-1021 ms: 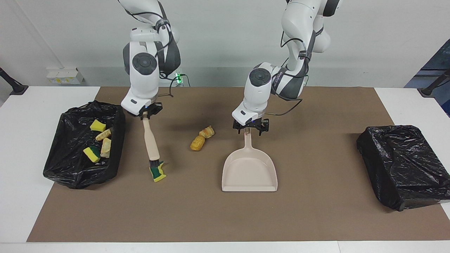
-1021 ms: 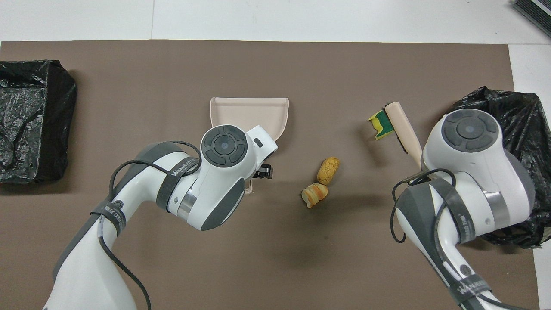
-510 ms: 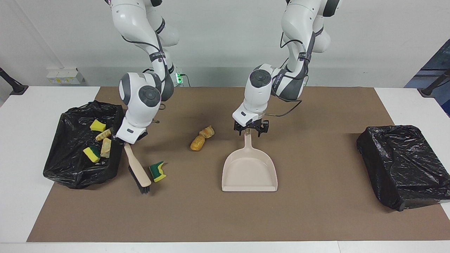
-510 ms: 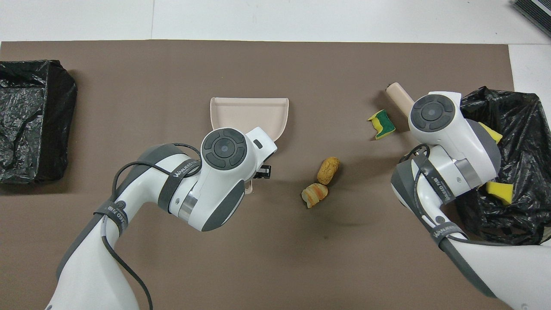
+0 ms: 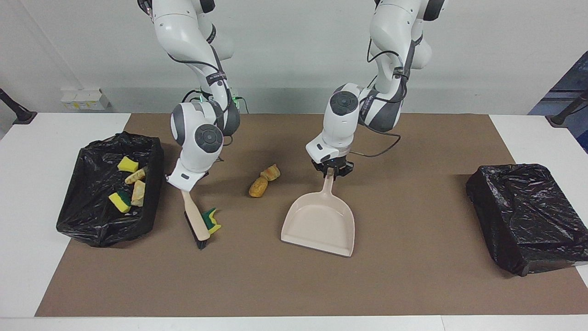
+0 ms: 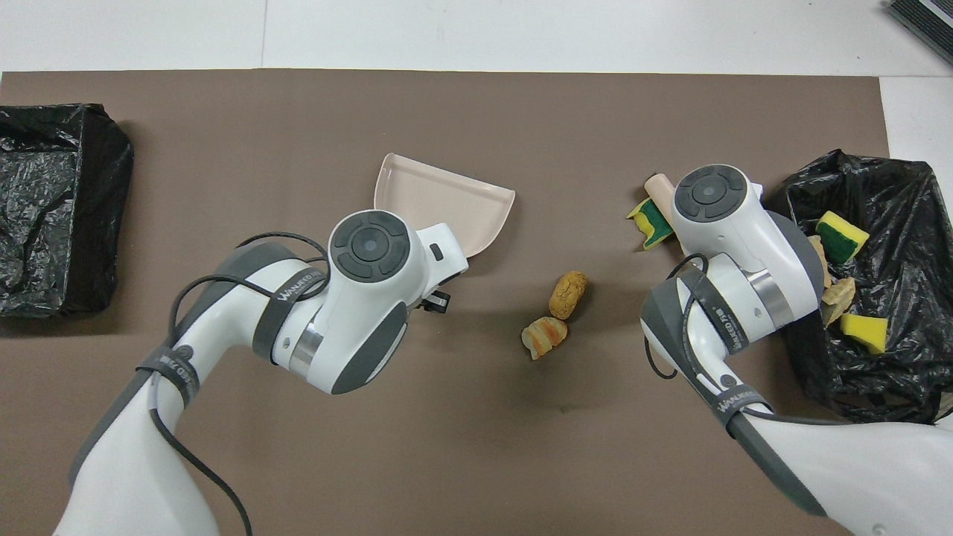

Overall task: Sweep and dump trash in bin
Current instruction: 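Sweep the sponge toward the rolls while the left gripper brings the dustpan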

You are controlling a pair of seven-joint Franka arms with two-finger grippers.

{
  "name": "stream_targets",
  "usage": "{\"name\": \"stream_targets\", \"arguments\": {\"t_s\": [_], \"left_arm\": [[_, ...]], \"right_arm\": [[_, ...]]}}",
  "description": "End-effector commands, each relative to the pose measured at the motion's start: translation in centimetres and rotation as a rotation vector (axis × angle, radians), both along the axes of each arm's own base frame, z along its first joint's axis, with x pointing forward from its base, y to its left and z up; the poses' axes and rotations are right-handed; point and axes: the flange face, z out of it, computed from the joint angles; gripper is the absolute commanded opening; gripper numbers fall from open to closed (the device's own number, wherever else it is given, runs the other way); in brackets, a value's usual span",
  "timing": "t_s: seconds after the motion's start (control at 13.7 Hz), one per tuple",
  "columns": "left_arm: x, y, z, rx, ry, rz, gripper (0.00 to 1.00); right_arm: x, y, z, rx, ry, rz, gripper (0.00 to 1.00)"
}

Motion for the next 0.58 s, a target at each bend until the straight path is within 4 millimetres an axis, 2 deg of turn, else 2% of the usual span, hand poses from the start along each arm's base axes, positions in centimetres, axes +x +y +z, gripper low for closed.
{"name": "stream_targets", "arguments": {"t_s": [0.0, 0.15, 0.36, 0.51], "left_arm": [[-0.5, 3.8, 3.9, 0.063, 0.035, -0.251, 0.0], [-0.9, 5.2, 4.6, 0.096, 0.075, -0.454, 0.0], [-2.5, 6.4, 4.1, 0.123, 0.162, -0.713, 0.0], [-4.1, 6.8, 3.8, 0.163, 0.176, -0.783, 0.0]], "right_arm": [[-2.1, 2.9, 0.3, 0.056, 0.024, -0.097, 0.0], [-3.4, 5.7, 0.2, 0.11, 0.037, -0.17, 0.0], [-6.2, 8.4, -0.3, 0.146, 0.045, -0.272, 0.0], [-8.0, 8.9, -0.9, 0.166, 0.069, -0.345, 0.0]]}}
